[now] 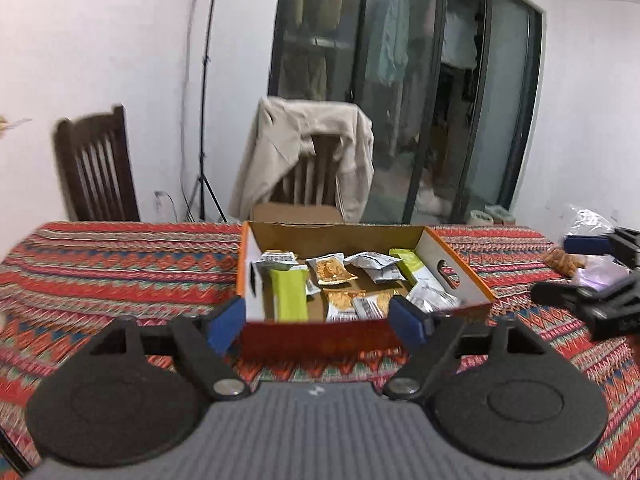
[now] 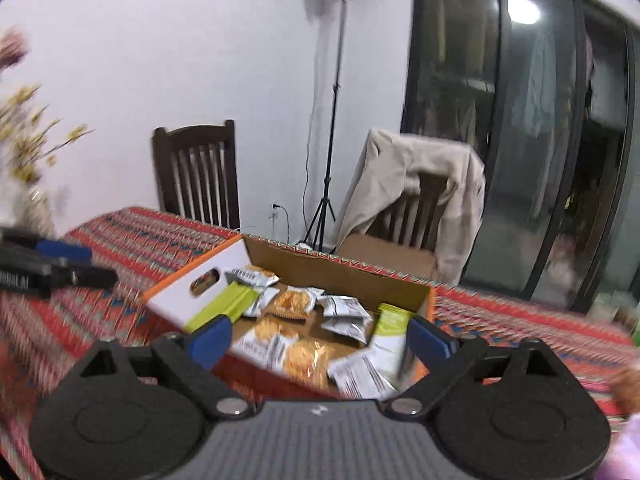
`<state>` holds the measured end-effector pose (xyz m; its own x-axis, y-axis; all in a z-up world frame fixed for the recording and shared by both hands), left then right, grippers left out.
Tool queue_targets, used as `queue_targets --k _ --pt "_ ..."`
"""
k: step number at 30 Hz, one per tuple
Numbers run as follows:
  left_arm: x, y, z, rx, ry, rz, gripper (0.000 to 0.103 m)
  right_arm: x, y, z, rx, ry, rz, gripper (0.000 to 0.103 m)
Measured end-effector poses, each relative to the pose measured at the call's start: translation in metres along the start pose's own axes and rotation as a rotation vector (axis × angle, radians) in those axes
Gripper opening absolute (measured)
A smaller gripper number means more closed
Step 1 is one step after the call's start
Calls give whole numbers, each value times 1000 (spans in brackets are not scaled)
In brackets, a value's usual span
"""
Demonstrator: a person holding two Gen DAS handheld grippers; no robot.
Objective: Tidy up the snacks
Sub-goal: 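Move both tools back over the snack pile, then grasp the red-orange chip bag with the right tool while the left tool grasps a white packet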
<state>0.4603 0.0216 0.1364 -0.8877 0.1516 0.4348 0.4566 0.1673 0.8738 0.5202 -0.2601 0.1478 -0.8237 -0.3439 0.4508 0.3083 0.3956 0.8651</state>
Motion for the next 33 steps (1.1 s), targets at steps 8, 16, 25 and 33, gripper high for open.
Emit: queue_targets --k 8,16,25,33 --pt "94 -91 -18 -8 12 -59 97 121 -78 58 49 42 -40 103" --pt "120 -181 -37 -80 -6 55 98 156 -159 99 -85 23 39 103" --pt "123 -199 -31 -70 7 80 98 163 -208 127 -139 -2 103 103" --pt "108 -193 -33 -57 4 109 98 144 -196 124 -150 -7 86 103"
Point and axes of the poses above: each gripper's, at about its wrist camera, not at the fingertips, and x roughly against the way its jaws point, z to its left, y to its top, the point moved 4 cm from there along -x, roughly the way its jaws point, and after that the axes turned 9 degrees about x, right-handed, at the moved point
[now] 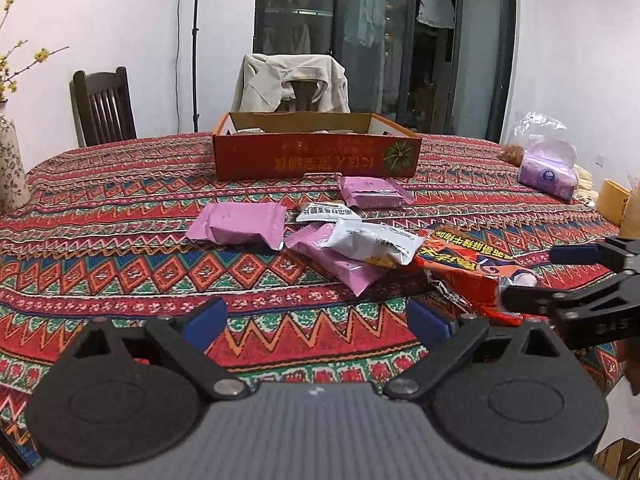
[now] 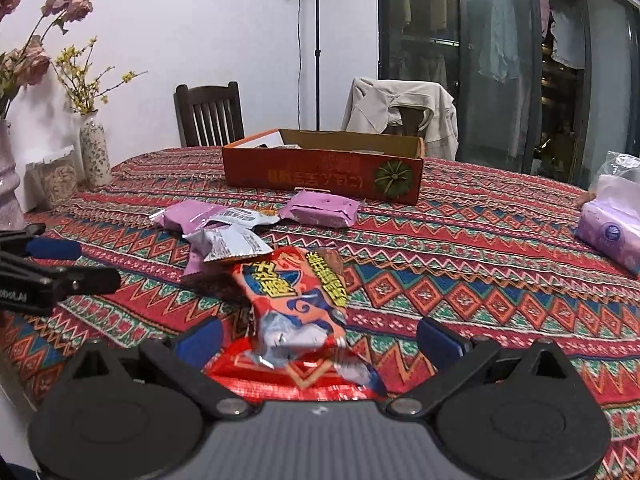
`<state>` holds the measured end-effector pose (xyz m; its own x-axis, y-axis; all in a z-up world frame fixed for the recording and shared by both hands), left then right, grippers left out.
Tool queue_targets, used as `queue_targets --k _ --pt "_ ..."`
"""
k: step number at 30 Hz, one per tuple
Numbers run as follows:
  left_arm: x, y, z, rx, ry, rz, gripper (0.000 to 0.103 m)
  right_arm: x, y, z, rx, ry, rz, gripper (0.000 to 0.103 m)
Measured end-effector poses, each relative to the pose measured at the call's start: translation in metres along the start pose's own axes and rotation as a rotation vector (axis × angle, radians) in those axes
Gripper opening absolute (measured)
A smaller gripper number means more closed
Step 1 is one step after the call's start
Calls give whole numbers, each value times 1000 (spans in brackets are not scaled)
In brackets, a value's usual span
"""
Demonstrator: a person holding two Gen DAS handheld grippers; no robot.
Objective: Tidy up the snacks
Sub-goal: 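Grasp the red-orange chip bag with the right tool while the left tool grasps a white packet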
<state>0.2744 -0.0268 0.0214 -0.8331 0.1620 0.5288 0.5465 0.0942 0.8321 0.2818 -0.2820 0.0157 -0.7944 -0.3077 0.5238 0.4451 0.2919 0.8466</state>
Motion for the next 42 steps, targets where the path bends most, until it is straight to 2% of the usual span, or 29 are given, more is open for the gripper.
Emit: queue_targets --k 4,7,10,13,15,18,21,24,26,28,29,30,31,33,34,37,39,42 --pt "-12 9 -11 0 -42 20 98 -23 6 6 17 14 15 102" --pt "-24 19 -23 23 -113 40 98 -40 10 8 28 20 33 92" --pt "-47 29 -40 54 -167 77 98 -50 14 -7 13 -41 38 91" --pt "-75 37 -55 64 -169 115 98 -56 15 -31 -13 -116 46 91" --pt "-93 42 -61 81 -165 138 98 -57 12 -47 -32 -136 52 91" --pt "-116 47 -65 100 -145 171 98 -57 6 -65 -75 -111 50 91" --pt "-129 51 -73 58 -107 157 99 -61 1 -75 -109 -84 62 92" --pt "-132 51 -82 7 -117 162 97 -65 0 -79 -129 -31 64 92" --pt "-132 47 -88 -42 -110 158 90 -68 2 -80 -101 -42 72 91" --pt "-130 41 -91 -107 -64 135 75 -74 4 -83 -98 -25 80 91" --pt "-128 38 -93 -152 -36 129 71 -78 4 -84 -105 -4 95 92" --pt "-125 36 -95 -190 -19 123 64 -81 4 -83 -99 1 105 90" --pt "-123 34 -96 -222 -6 120 57 -81 5 -82 -84 0 100 84" --pt "-116 29 -96 -265 -5 121 54 -83 7 -78 -55 3 104 78" --pt "-113 27 -96 -279 -12 123 54 -83 7 -76 -45 4 103 71" --pt "-108 21 -94 -326 -9 109 53 -82 8 -75 -39 3 97 63" --pt "-105 18 -93 -344 6 105 49 -81 8 -75 -38 -7 93 61" --pt "-96 20 -87 -301 -21 101 42 -76 6 -70 -34 -29 94 59"
Point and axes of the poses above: each gripper's, at about its wrist camera, not at the fingertips, and x roughly against the way its jaws point, z to its left, y to its top, the point moved 4 cm from there along -x, roughly the way its jaws point, and after that the axes turned 9 degrees about x, right-handed, at the moved point
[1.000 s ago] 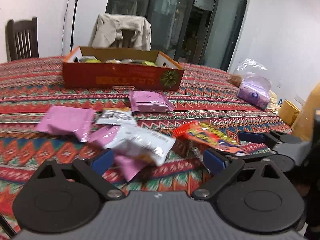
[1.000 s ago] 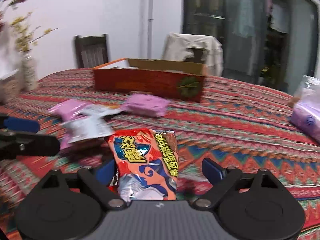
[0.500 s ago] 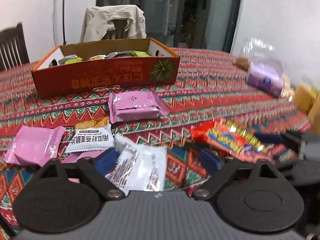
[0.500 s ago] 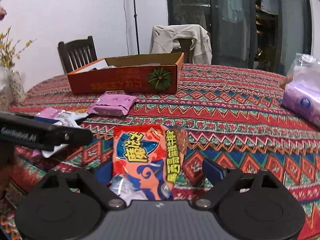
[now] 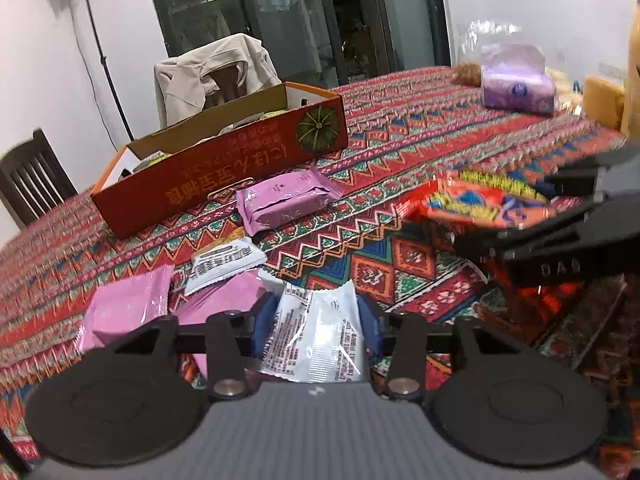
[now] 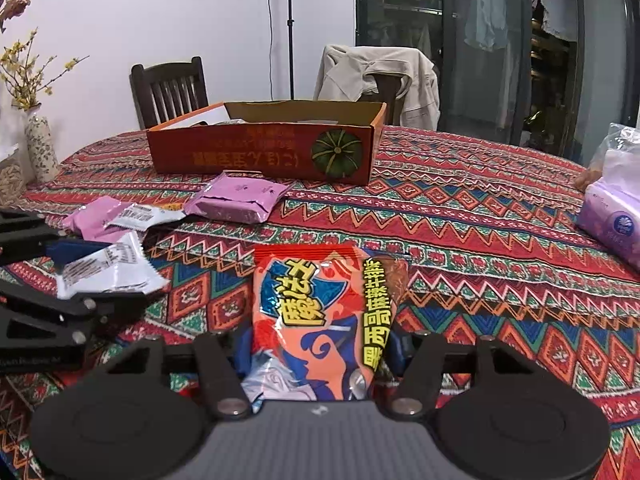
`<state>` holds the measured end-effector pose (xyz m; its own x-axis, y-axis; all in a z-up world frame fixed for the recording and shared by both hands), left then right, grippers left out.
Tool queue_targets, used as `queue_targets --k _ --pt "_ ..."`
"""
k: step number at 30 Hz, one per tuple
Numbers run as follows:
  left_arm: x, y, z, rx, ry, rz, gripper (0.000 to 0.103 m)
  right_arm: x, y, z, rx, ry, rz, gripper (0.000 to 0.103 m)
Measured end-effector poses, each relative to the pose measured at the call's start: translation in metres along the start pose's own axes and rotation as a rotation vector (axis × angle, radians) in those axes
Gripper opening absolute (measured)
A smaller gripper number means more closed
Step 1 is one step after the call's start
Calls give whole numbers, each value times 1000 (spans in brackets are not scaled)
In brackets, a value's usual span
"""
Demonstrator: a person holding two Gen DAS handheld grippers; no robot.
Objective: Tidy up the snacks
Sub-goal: 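Grasp the red-orange chip bag with the right tool while the left tool grasps a white packet, then carry both packets into the orange box and open both tools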
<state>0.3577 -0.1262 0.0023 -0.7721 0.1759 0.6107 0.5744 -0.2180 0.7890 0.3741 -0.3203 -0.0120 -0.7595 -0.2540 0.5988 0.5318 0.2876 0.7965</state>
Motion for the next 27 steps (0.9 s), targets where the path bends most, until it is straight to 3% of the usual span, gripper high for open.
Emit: queue_targets --k 13,27 --pt "58 -8 29 165 -77 -84 40 46 -9 31 14 -15 -23 59" --pt "87 -28 53 251 -65 -127 40 68 -2 71 90 21 -58 59"
Point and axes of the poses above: each gripper's, at about its wrist camera, not at the fingertips, and x roughly against the way its jaws point, z to its left, y to its top, the point moved 4 cm from there along -x, roughly the way its jaws point, and after that the axes turned 9 degrees about x, right-handed, at the moved point
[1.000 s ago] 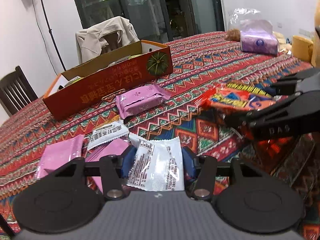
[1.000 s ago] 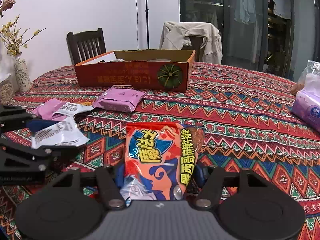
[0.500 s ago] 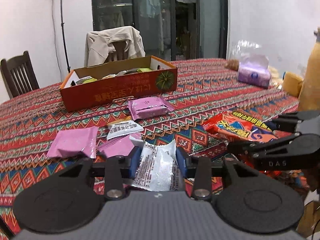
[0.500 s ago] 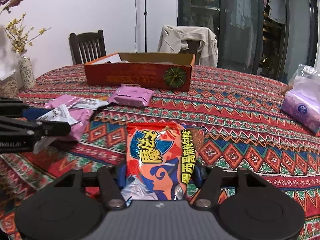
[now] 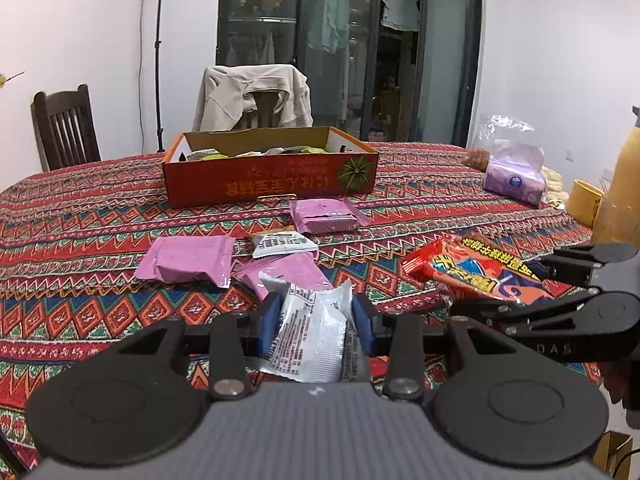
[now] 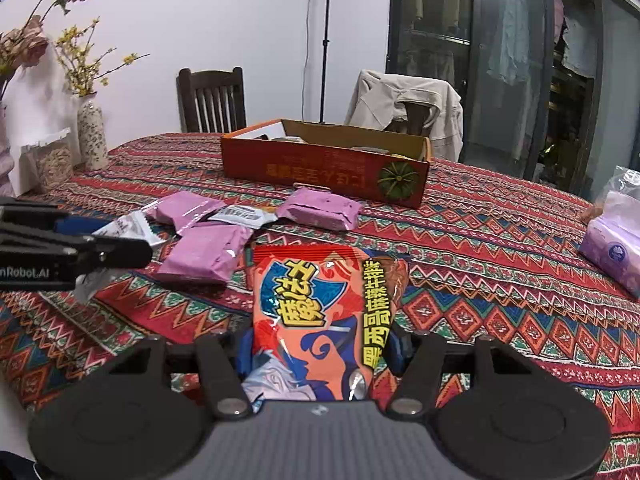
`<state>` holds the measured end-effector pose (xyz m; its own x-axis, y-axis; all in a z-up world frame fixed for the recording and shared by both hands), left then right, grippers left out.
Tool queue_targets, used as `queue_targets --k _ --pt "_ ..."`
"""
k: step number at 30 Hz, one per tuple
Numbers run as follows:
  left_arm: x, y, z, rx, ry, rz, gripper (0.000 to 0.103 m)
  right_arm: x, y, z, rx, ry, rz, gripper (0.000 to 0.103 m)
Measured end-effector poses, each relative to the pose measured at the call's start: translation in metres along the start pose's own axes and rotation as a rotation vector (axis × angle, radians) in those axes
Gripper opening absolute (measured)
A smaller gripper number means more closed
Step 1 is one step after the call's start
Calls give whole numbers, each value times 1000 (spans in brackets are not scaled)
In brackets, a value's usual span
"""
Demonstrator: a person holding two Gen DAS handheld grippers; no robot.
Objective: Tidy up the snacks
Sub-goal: 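Carry both packets into the orange box and open both tools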
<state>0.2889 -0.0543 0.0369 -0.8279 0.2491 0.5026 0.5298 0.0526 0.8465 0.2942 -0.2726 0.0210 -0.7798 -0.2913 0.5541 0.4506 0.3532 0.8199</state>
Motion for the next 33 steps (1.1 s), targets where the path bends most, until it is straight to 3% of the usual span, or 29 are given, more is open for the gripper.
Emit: queue_targets --k 10,15,19,27,33 --pt "-5 4 16 45 9 4 40 -6 8 3 4 29 2 59" --pt "-15 22 34 95 -5 20 40 -15 16 -5 -13 41 4 59" --pt "-28 59 49 124 -47 8 40 -19 37 -19 -61 136 -34 59" --pt "-77 163 78 131 -62 -33 40 -44 123 -61 47 96 -138 59" --pt "-149 226 84 119 -49 -24 40 -115 191 -110 34 99 -136 59"
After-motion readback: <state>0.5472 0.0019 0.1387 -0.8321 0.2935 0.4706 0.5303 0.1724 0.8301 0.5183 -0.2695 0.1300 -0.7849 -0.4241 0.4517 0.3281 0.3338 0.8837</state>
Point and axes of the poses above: each gripper's, at about its wrist camera, not at the fingertips, and x roughly against the way its jaws point, z to its left, y to its top, the point moved 4 cm from there along -x, roughly the way its jaws point, and after that the axes turned 9 degrees about x, right-handed, at the moved point
